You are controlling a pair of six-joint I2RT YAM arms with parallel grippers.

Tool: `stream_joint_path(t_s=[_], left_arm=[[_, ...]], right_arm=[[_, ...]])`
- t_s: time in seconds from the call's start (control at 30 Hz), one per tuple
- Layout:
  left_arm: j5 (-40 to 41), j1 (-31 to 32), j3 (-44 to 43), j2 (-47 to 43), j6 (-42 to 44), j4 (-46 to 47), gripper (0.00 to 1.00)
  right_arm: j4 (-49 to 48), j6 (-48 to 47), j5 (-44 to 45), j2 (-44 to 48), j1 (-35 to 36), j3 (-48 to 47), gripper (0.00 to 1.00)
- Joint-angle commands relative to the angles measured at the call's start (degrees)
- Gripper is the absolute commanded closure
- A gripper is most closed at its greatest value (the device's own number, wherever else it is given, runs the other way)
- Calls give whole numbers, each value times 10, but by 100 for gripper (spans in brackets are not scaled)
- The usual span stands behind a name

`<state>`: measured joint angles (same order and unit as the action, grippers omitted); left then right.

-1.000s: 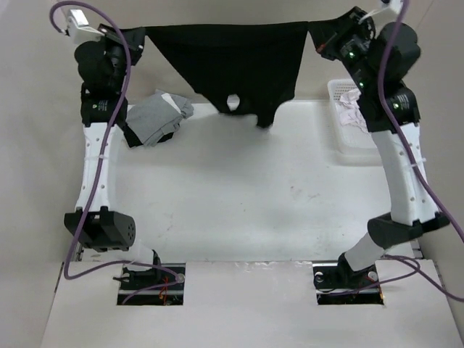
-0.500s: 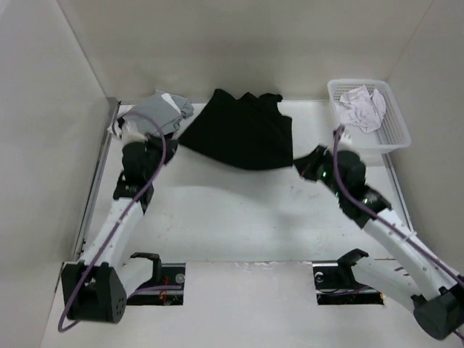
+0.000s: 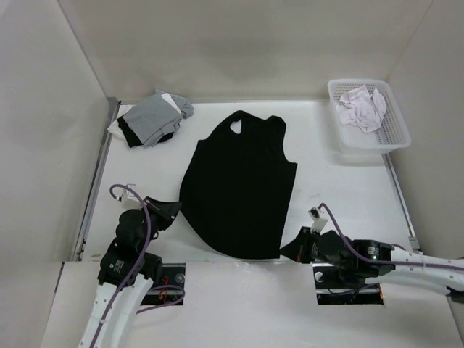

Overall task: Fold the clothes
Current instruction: Flatten the tank top out, then fold the tank top

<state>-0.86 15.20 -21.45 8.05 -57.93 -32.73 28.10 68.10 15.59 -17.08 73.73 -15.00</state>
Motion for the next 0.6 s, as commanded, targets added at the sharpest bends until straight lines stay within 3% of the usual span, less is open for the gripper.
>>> stream_joint_path(t_s=[0.0,0.07,0.13,0.2,0.3,0.4,0.57], left_arm=[[66,24,-33,-8,-31,-92,99],[102,33,-22,20,-24,-50,98],[125,37,-9,77,-5,41,98],[143,29,-12,171,7,152,98],[151,9,-48,349,17,335,98],[132,-6,-159,553,12,454,98],[121,-11,-404,794,12,495,97]], right_arm=[[80,124,110,-12,84,-34,100],[84,124,151,-44,106,-60,100],[68,76,168,-86,56,-84,100],[16,-18,138,-134,-51,-106,100],[-148,-173,19,-205,-244,-128,100],[-267,-234,-131,-320,-449,-189,100],[-372,-238,-252,-528,-622,-345,100]])
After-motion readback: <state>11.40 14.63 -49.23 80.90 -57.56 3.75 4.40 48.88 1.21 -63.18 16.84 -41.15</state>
